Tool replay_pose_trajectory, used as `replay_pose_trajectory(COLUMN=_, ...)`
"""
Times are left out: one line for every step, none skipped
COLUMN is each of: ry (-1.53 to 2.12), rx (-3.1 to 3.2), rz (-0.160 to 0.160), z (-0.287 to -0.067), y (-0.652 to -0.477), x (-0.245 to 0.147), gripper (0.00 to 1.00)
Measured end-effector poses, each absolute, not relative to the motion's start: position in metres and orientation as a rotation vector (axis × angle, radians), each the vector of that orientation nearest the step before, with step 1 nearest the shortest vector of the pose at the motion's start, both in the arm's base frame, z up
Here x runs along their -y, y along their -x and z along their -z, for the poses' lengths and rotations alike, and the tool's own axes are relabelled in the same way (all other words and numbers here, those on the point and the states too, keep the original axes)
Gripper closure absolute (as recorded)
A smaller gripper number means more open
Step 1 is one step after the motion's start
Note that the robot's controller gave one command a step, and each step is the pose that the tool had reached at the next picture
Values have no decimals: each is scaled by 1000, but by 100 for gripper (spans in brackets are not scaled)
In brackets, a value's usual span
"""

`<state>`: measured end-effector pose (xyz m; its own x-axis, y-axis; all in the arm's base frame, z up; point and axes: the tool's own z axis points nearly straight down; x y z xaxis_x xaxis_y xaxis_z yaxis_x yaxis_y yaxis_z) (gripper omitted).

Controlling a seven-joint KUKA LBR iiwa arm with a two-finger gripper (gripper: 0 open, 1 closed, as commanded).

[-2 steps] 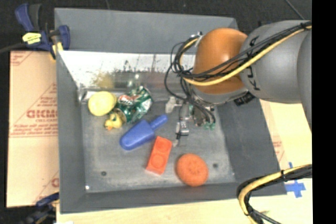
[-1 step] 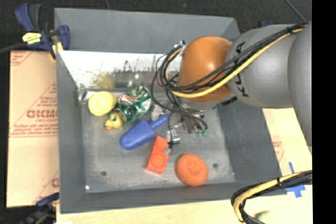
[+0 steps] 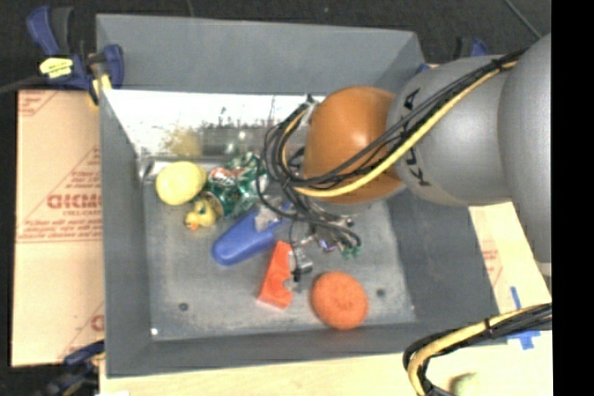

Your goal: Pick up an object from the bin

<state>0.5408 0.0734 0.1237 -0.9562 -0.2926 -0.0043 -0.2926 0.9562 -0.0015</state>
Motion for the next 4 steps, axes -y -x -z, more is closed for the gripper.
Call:
replay_pose_trajectory(ry=677, rx=-3063, rz=2, z=-107, y=-522, x=-83, gripper=0)
replay_pose_trajectory(ry=438, rx=-3101, rz=-1, z=-104, y=-538, x=-82, gripper=100)
replay_pose_trajectory(ry=437, rx=-3101, rz=-1, z=-105, y=-538, x=-82, gripper=100)
replay_pose_trajectory(ry=428, rx=-3107, rz=0, z=-166, y=-530, x=-84, gripper=100)
